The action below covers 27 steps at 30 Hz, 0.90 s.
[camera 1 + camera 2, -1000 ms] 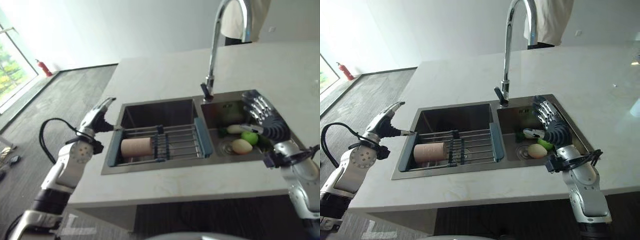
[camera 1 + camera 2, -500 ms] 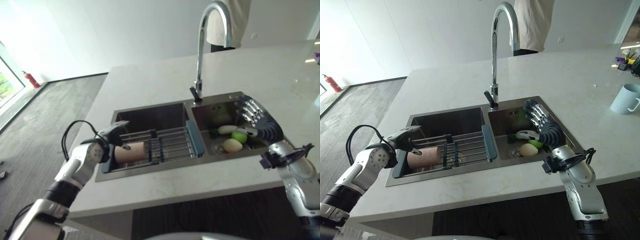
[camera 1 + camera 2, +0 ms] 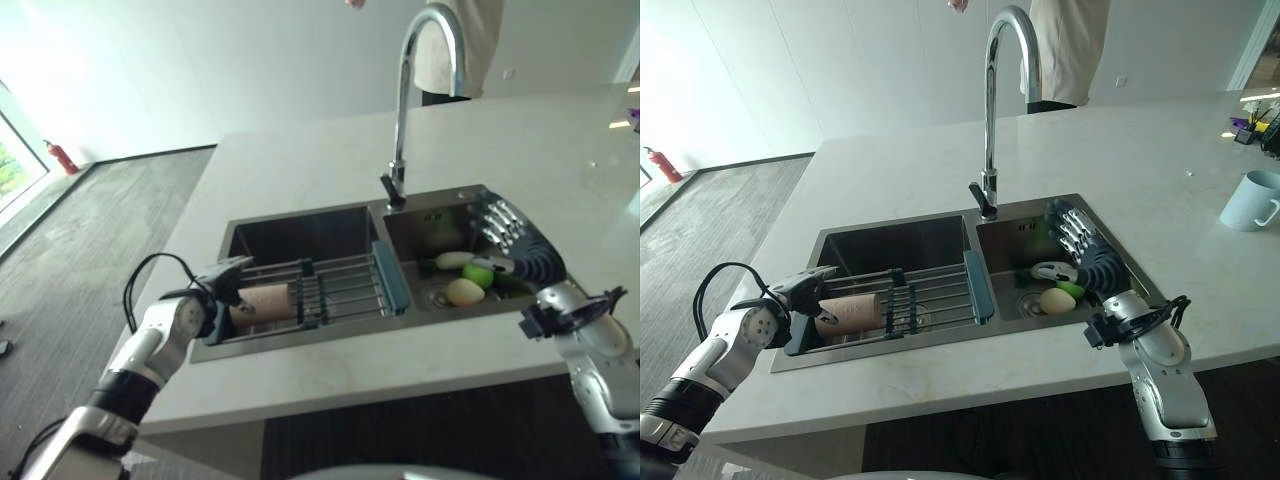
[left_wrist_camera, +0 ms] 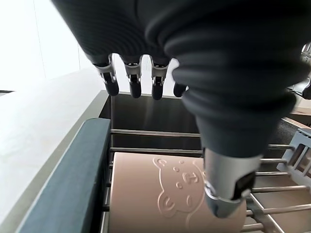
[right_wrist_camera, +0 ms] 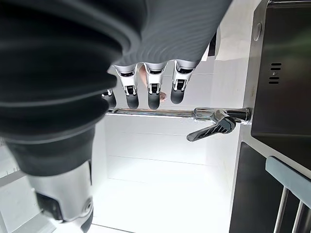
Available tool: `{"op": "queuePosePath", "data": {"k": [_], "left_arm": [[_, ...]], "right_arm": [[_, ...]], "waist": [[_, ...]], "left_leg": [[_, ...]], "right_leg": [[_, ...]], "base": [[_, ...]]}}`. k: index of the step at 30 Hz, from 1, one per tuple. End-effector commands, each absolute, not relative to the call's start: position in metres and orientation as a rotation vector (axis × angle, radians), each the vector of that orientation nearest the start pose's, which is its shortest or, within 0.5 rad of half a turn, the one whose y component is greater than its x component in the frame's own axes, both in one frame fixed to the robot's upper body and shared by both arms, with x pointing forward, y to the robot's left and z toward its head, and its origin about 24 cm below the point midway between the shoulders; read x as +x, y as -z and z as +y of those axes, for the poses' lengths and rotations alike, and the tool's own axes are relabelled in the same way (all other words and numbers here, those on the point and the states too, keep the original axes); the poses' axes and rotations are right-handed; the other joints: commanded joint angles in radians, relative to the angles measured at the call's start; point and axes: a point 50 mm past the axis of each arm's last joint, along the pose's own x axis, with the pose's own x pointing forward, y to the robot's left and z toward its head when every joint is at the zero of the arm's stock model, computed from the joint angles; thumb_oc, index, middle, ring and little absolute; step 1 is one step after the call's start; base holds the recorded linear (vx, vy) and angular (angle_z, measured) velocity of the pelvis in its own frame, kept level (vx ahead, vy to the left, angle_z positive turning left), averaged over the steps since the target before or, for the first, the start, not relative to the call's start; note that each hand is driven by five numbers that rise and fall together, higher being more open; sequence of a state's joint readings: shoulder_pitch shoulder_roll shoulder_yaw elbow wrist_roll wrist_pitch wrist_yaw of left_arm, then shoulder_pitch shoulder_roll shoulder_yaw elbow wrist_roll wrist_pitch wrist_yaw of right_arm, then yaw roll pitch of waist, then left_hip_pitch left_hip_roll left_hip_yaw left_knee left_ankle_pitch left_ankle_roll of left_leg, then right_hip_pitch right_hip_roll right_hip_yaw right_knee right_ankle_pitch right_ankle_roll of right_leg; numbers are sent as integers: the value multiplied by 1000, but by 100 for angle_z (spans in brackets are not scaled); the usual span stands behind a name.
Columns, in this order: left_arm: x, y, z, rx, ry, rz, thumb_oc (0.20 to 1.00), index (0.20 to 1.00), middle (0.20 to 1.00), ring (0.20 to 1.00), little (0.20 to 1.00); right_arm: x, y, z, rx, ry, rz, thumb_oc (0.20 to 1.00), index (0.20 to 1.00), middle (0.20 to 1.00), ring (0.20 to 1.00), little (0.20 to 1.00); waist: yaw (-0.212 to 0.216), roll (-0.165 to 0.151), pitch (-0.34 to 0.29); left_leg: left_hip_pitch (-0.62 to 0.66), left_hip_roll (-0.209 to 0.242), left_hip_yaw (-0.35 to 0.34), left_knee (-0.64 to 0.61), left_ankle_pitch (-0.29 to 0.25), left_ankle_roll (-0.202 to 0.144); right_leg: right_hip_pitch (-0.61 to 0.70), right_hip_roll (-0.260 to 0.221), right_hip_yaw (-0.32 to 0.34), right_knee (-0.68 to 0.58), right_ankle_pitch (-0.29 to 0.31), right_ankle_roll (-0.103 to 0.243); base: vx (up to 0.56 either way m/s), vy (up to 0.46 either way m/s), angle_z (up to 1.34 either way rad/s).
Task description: Place the dishes in the dishwasher.
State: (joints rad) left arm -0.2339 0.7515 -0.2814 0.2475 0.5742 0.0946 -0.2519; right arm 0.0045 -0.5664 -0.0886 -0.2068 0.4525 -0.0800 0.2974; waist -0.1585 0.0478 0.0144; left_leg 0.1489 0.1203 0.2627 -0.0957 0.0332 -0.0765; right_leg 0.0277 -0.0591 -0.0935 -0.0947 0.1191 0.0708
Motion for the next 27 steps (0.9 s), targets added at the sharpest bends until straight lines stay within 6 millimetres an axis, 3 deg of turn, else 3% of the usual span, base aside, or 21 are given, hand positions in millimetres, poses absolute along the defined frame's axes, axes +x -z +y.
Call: {"op": "queuePosePath", "data": {"k": [1,27], "left_arm": [[298,-72,264,1471,281,264,1000,1000,1000,1000,1000],[299,-50,257,1566,348,281,1000,1000,1000,1000,1000]], "right_arm": [[250,-165,-228,-191,-334,-433,1000,1000,1000,1000,1000],[250,-162,-227,-188,-351,-422,1000,1000,1000,1000,1000]], "waist": [[-3,-16,0],[-23,-20,-8]], "left_leg": [[11,66,13,8,-60,-16],[15,62,27,8,-66,-10]], "right_leg": [[70,-85,-35,7,-107,104],[63,-80,-12,7,-103,106]], "base": [[0,0,0],[2,-1,-2]]}}
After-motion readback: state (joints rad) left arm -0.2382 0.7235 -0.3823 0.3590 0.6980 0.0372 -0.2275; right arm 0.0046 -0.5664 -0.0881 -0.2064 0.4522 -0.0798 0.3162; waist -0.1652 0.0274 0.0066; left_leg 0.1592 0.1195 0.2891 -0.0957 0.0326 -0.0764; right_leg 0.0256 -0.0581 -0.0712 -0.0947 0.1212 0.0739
